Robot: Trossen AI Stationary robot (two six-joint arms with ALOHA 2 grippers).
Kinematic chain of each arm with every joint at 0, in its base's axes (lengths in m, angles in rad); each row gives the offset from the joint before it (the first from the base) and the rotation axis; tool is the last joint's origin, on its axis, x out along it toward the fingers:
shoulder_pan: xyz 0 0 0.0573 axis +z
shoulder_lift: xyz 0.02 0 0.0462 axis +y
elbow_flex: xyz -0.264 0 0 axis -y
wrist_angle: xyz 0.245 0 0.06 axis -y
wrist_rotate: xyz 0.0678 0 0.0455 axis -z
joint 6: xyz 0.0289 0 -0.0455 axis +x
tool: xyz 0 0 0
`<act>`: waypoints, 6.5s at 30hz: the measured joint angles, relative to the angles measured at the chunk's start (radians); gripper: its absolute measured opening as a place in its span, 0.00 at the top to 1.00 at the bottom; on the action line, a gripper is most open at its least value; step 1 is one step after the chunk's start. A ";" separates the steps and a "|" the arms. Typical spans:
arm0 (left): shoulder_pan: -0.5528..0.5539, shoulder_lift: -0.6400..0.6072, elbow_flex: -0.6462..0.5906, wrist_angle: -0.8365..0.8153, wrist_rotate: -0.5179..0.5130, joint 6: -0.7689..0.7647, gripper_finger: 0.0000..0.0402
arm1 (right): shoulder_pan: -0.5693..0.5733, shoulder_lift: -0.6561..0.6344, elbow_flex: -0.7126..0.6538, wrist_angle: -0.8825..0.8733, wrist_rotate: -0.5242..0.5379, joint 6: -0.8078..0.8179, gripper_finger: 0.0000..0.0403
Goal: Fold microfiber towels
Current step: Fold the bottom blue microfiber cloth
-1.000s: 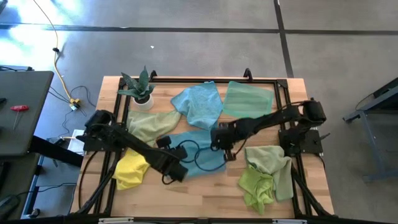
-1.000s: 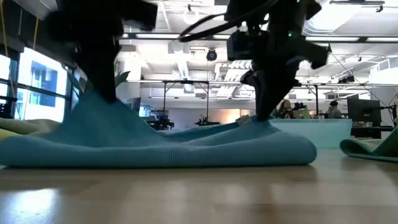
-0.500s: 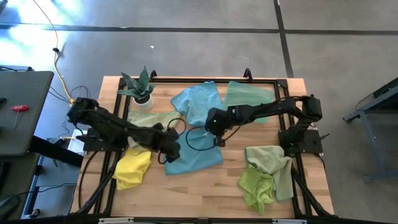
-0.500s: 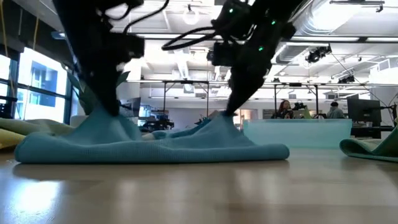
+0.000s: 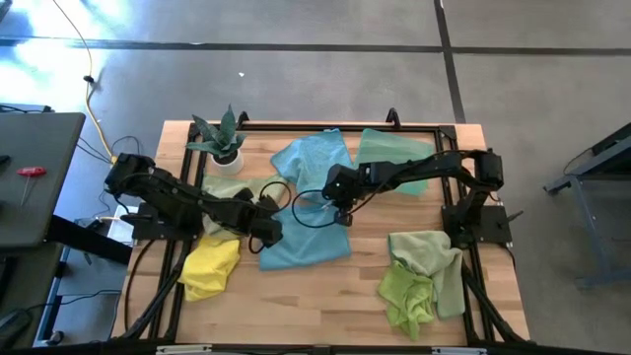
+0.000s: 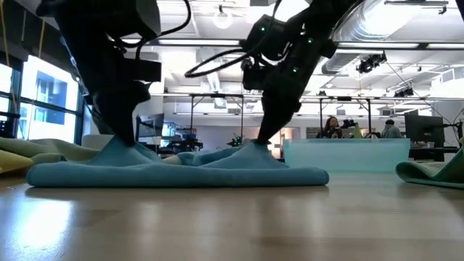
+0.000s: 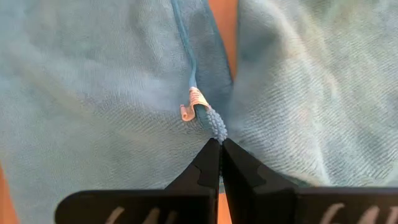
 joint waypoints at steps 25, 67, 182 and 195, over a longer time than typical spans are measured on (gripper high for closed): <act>-0.003 0.013 0.001 -0.088 -0.032 -0.037 1.00 | -0.014 0.041 0.000 0.029 0.017 0.098 0.96; -0.496 -0.232 -0.197 0.300 0.016 -1.151 0.66 | 0.265 -0.004 -0.004 -0.021 0.145 0.511 0.52; -0.494 0.136 0.510 0.543 -0.202 0.330 0.66 | 0.790 -0.022 -0.197 -0.090 0.317 0.362 0.56; -0.440 0.183 0.512 0.543 0.056 0.149 0.66 | 0.776 -0.020 -0.189 -0.035 0.320 0.368 0.96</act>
